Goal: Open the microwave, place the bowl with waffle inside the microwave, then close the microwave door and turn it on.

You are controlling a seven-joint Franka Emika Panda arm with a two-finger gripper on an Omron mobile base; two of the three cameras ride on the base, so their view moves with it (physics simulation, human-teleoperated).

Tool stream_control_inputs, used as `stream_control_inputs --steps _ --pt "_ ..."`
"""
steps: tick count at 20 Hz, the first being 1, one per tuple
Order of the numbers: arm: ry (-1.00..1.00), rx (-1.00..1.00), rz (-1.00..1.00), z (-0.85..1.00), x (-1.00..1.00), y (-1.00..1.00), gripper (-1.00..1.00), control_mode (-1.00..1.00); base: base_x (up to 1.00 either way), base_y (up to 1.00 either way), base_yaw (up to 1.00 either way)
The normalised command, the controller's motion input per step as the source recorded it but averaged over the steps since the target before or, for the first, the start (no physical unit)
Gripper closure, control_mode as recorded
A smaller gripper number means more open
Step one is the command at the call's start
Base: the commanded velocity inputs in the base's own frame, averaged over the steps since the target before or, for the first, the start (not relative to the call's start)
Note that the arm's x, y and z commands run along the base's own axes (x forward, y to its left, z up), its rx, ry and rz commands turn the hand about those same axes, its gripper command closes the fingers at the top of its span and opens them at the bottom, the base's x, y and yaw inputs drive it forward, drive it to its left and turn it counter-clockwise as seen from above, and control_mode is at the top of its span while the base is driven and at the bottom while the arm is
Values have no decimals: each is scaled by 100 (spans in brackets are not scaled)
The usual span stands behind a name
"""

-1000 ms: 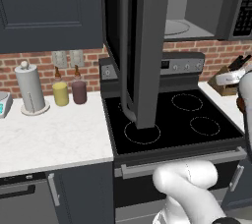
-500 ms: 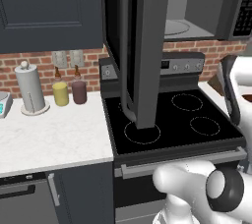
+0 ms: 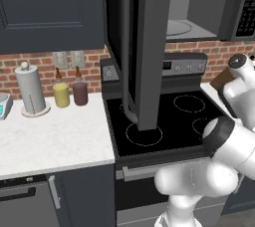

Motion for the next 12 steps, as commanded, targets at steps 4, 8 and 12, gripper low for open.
stream_control_inputs --steps 4,8,12 --pt "15 1 -13 -14 10 -77 -100 -100 0 0 0" --pt "1 3 0 0 -1 -3 -100 -100 0 0 0" --pt "8 10 0 2 -4 -3 -100 -100 0 0 0"
